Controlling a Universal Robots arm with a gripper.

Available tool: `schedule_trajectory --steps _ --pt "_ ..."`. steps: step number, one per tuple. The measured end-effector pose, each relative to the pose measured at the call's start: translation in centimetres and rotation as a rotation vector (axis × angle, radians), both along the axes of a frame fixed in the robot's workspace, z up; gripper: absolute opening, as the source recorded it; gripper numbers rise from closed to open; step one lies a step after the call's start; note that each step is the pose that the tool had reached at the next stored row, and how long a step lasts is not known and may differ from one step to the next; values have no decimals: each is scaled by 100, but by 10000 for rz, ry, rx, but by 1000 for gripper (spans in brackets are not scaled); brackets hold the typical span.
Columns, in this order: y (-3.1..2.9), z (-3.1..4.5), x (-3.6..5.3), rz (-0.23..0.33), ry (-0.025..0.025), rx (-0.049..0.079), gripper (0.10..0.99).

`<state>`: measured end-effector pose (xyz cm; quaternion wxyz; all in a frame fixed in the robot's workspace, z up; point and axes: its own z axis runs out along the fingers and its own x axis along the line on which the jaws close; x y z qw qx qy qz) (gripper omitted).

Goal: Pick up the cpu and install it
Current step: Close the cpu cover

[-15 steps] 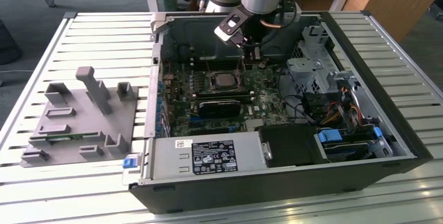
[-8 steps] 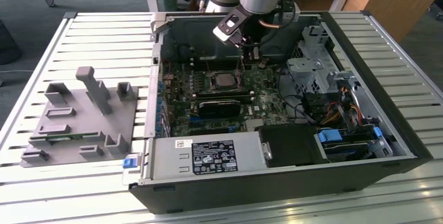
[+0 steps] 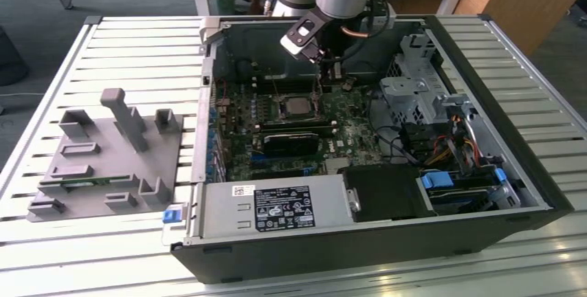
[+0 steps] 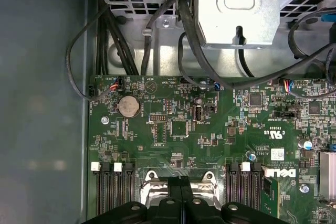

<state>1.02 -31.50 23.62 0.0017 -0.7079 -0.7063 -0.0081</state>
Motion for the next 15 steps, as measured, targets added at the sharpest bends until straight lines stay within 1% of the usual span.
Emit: schedule_trajectory --steps 15 --pt "0 -4 -67 0 1 0 106"
